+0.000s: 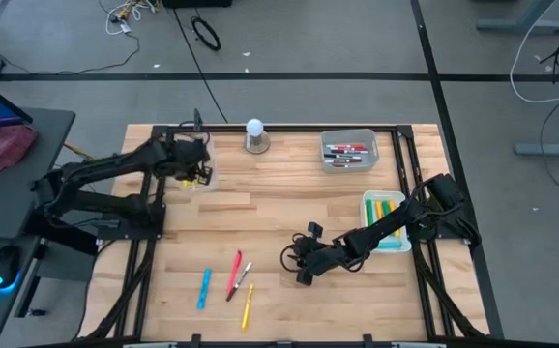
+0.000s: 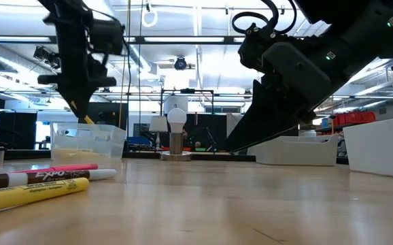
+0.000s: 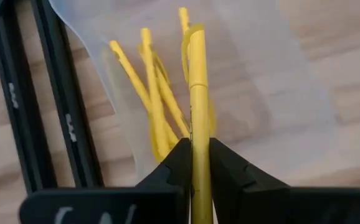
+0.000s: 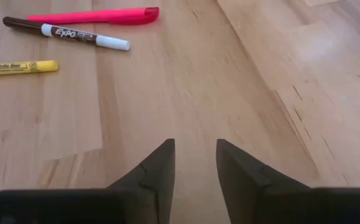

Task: Pick & Place Markers
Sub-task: Put the yellow pen into the transparent bin, then put the blue highlighter pen into the white bin

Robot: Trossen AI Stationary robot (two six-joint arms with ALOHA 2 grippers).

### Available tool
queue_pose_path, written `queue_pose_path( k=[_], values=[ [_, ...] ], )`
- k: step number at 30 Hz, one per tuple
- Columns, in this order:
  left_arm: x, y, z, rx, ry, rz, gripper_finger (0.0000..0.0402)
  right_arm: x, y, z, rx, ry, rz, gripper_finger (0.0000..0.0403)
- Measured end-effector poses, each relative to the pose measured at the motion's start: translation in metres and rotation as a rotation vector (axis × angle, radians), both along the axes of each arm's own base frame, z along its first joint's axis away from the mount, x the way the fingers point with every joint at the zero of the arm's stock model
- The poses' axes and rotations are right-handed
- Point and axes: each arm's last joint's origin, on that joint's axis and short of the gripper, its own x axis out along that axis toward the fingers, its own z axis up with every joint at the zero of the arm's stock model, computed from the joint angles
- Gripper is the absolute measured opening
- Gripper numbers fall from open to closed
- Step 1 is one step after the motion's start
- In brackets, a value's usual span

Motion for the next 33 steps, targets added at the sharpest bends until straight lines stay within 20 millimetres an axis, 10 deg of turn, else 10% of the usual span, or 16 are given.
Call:
queue_pose_path(
  k=[10, 19, 27, 33],
  values=[
    [0.005, 0.029, -0.024, -0.057, 0.126, 0.031, 0.0051, 0.001, 0.000, 0.001, -0.004, -0.008, 0.007, 0.0117],
    [0.014, 0.036, -0.033, -0.021, 0.183, -0.059, 0.0141, 0.001, 0.000, 0.001, -0.005, -0.012, 0.010, 0.0117],
    [0.012, 0.025, 0.012, 0.083, 0.043, -0.129, 0.0208, 0.002, 0.001, 0.002, -0.002, -0.022, 0.011, 0.0117],
    [0.012, -0.027, 0.052, 0.194, -0.216, -0.300, 0.0210, 0.003, 0.001, 0.003, 0.005, -0.039, 0.011, 0.0117]
  ],
)
